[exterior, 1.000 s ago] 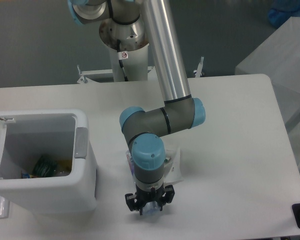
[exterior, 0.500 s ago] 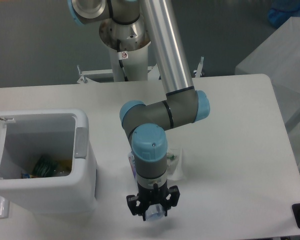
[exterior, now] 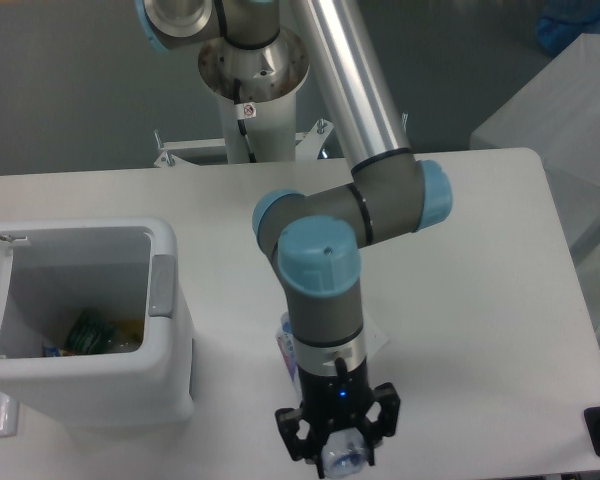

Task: Place the trash in the trash can
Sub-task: 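Lift the bottle and carry it over the white trash bin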

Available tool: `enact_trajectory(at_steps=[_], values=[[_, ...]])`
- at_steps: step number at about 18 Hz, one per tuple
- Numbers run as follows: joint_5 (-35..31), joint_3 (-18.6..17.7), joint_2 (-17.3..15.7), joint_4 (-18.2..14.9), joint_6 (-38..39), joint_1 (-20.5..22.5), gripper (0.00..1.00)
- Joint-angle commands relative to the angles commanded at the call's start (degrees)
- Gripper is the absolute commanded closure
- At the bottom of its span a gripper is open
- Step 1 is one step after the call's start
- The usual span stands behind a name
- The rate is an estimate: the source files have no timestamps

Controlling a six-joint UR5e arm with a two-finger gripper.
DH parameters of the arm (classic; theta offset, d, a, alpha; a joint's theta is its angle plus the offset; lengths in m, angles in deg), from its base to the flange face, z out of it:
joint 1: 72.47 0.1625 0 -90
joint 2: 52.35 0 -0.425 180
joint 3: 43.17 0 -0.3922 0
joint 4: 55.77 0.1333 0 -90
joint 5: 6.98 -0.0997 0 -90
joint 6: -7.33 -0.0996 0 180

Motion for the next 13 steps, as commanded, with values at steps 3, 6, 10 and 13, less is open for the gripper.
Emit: enact_trajectory(at_steps=[3,6,10,13], values=[[0.09,3.34,-1.06,0.00,1.76,1.14,0.36],[0.18,5.54,-2.37,0.00,2.56,1.76,0.36],[0.35,5.73,-6.06,0.00,3.61,2.29,0.35],[0.88,5.64,-7.91,0.00,3.87,1.68,0.35]])
